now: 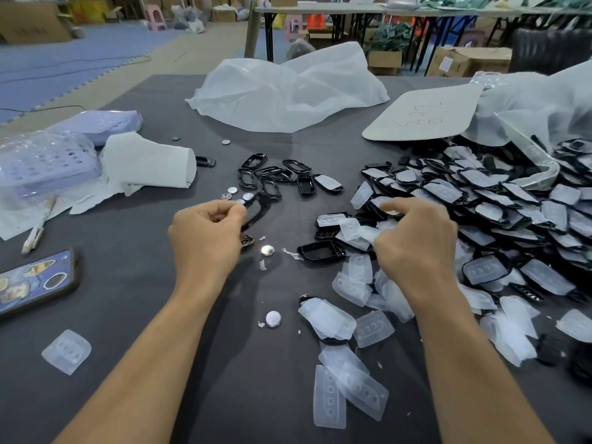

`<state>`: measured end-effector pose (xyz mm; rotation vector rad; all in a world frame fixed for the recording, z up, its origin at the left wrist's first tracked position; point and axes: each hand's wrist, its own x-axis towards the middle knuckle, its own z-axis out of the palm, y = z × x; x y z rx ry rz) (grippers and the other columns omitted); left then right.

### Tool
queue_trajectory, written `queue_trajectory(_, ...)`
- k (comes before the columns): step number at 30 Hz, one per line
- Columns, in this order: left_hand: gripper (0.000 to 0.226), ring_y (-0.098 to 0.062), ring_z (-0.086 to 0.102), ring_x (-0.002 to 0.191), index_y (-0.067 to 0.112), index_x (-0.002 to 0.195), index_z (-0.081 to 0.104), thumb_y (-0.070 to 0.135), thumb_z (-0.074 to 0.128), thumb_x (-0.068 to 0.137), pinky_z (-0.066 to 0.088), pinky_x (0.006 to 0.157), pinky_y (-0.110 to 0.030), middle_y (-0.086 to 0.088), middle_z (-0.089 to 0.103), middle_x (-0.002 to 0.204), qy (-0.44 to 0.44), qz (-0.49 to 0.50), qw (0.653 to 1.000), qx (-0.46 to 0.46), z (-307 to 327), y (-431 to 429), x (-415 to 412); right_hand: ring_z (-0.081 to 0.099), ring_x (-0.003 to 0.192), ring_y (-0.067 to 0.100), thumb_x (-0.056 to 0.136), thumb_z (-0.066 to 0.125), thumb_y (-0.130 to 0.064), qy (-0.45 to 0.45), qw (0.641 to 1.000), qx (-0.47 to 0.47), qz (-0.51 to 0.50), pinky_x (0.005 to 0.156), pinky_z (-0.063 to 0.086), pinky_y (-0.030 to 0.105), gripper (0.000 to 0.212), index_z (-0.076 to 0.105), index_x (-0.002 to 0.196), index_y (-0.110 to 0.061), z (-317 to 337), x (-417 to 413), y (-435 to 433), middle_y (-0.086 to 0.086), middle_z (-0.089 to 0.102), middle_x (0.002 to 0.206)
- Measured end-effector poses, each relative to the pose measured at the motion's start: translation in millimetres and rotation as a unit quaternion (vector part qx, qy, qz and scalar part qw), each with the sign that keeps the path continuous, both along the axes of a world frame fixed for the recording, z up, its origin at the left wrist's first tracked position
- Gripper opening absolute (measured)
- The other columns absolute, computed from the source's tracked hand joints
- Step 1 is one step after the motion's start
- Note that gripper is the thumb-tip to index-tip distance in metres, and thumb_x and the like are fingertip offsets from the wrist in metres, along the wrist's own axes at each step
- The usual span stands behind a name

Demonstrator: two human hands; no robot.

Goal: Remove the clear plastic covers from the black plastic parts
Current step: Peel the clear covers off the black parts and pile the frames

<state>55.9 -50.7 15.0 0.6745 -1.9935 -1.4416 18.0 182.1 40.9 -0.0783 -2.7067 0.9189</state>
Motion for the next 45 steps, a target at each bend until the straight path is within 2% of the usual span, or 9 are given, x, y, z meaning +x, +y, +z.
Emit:
queue_trajectory(6, 0.021, -0.011, 0.061, 0.042, 0.020, 0.071, 0.070, 0.009, 0.066, 0.090, 0.041, 0.042, -0.015, -0.001, 0.072, 0.061, 0.064, 0.056, 0.978, 0.191, 1, -23, -5, 0.055, 0.106, 0.026, 0.089, 0.064, -0.005, 0.049, 0.989, -0.007, 0.142, 0.101, 0.037, 0.033, 0.029, 0.082, 0.100, -0.024, -18, 6, -41, -0.021, 0.058, 0.082)
queue_trajectory(15, 0.020, -0.011, 0.058, 0.040, 0.017, 0.075, 0.070, 0.006, 0.066, 0.091, 0.040, 0.040, -0.015, -0.004, 0.073, 0.066, 0.063, 0.040, 0.977, 0.200, 2, -25, -6, 0.059, 0.113, 0.025, 0.088, 0.059, -0.021, -0.046, 0.937, 0.289, 0.193, 0.102, 0.031, 0.038, 0.022, 0.074, 0.104, -0.026, 0, -27, -58, -0.005, 0.073, 0.110)
queue_trajectory(21, 0.023, -0.012, 0.055, 0.043, 0.019, 0.072, 0.072, 0.007, 0.068, 0.090, 0.046, 0.050, -0.024, 0.000, 0.073, 0.062, 0.048, 0.028, 0.976, 0.209, 1, -28, -7, 0.064, 0.105, 0.023, 0.086, 0.065, -0.014, -0.049, 0.923, 0.327, 0.196, 0.108, 0.029, 0.039, 0.018, 0.073, 0.097, -0.025, 4, -48, -66, -0.003, 0.075, 0.101)
queue_trajectory(24, 0.018, -0.014, 0.054, 0.044, 0.018, 0.074, 0.075, 0.009, 0.069, 0.089, 0.047, 0.055, -0.028, 0.000, 0.073, 0.065, 0.045, 0.018, 0.980, 0.193, 0, -25, -8, 0.069, 0.091, 0.014, 0.092, 0.067, -0.018, -0.041, 0.966, 0.162, 0.198, 0.105, 0.042, 0.031, 0.015, 0.078, 0.090, -0.027, 2, -46, -62, -0.007, 0.077, 0.086)
queue_trajectory(26, 0.017, -0.013, 0.053, 0.042, 0.017, 0.075, 0.076, 0.010, 0.069, 0.089, 0.048, 0.051, -0.024, 0.000, 0.074, 0.065, 0.047, 0.003, 0.981, 0.186, 0, -22, -7, 0.063, 0.060, 0.002, 0.091, 0.071, -0.014, -0.062, 0.972, -0.127, 0.189, 0.068, 0.051, 0.015, 0.018, 0.078, 0.079, -0.026, 4, -36, -58, -0.012, 0.072, 0.064)
queue_trajectory(28, 0.019, -0.012, 0.053, 0.040, 0.019, 0.074, 0.077, 0.011, 0.069, 0.089, 0.047, 0.047, -0.021, -0.003, 0.075, 0.067, 0.039, -0.028, 0.984, 0.169, 0, -14, -6, 0.055, 0.045, 0.006, 0.093, 0.071, -0.007, -0.095, 0.909, -0.366, 0.178, 0.051, 0.047, 0.017, 0.019, 0.077, 0.080, -0.019, 4, -23, -53, -0.005, 0.070, 0.059)
queue_trajectory(30, 0.026, -0.012, 0.056, 0.039, 0.026, 0.070, 0.079, 0.010, 0.071, 0.089, 0.046, 0.044, -0.019, -0.002, 0.075, 0.066, 0.031, -0.072, 0.985, 0.152, 0, -3, -5, 0.057, 0.045, 0.013, 0.097, 0.066, -0.006, -0.136, 0.845, -0.483, 0.183, 0.050, 0.050, 0.022, 0.017, 0.075, 0.084, -0.014, 3, -10, -51, 0.006, 0.071, 0.065)
queue_trajectory(37, 0.017, -0.016, 0.069, 0.052, 0.012, 0.095, 0.078, 0.000, 0.066, 0.096, 0.053, 0.049, -0.021, -0.004, 0.079, 0.077, -0.029, -0.191, 0.959, 0.207, -3, 17, -5, 0.067, 0.055, 0.014, 0.101, 0.056, 0.002, -0.218, 0.755, -0.586, 0.199, 0.057, 0.056, 0.023, 0.018, 0.070, 0.105, -0.008, -1, -1, -46, 0.010, 0.073, 0.073)
queue_trajectory(45, 0.039, -0.015, 0.074, 0.068, 0.011, 0.112, 0.075, -0.015, 0.054, 0.093, 0.059, 0.063, -0.020, -0.004, 0.080, 0.092, -0.033, -0.262, 0.931, 0.251, -4, 12, -8, 0.070, 0.057, 0.016, 0.093, 0.060, 0.013, -0.181, 0.796, -0.545, 0.191, 0.055, 0.057, 0.023, 0.023, 0.070, 0.103, -0.005, -3, 2, -45, 0.013, 0.073, 0.076)
